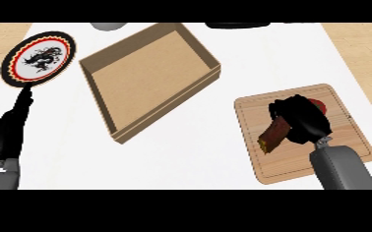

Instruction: Pick the sweet potato from the cutting board and place it in the cardboard box

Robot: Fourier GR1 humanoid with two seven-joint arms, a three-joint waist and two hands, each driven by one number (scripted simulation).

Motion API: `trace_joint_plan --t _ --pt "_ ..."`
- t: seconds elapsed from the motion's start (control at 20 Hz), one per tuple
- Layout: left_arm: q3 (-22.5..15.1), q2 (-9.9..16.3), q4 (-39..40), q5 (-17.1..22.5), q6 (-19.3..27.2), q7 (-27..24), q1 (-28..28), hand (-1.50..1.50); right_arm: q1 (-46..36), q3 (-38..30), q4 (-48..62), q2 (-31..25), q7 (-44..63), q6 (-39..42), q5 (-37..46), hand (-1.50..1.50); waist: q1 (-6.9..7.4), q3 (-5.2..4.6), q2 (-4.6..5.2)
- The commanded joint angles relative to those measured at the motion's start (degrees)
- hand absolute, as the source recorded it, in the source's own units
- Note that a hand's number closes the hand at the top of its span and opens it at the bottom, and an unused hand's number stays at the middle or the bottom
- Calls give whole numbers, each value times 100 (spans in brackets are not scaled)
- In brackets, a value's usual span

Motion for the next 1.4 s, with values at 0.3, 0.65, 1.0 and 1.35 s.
trace_joint_plan --t 0.3,0.65,1.0,1.35 --pt "-33 -21 289 -68 -38 -229 -192 0 -908 9 -2231 1674 3239 211 310 150 220 -15 48" --pt "-22 -21 126 11 -280 16 -378 0 -1542 1319 -2419 1696 4660 678 -408 150 397 0 96" --pt "-124 -133 81 -126 -245 -252 -265 0 -3516 925 -748 1700 5421 -162 -1699 150 554 -1 131" --pt "-178 -130 65 -207 -303 -75 -516 0 -4756 851 1228 1701 5517 -1424 -2757 150 645 -1 166"
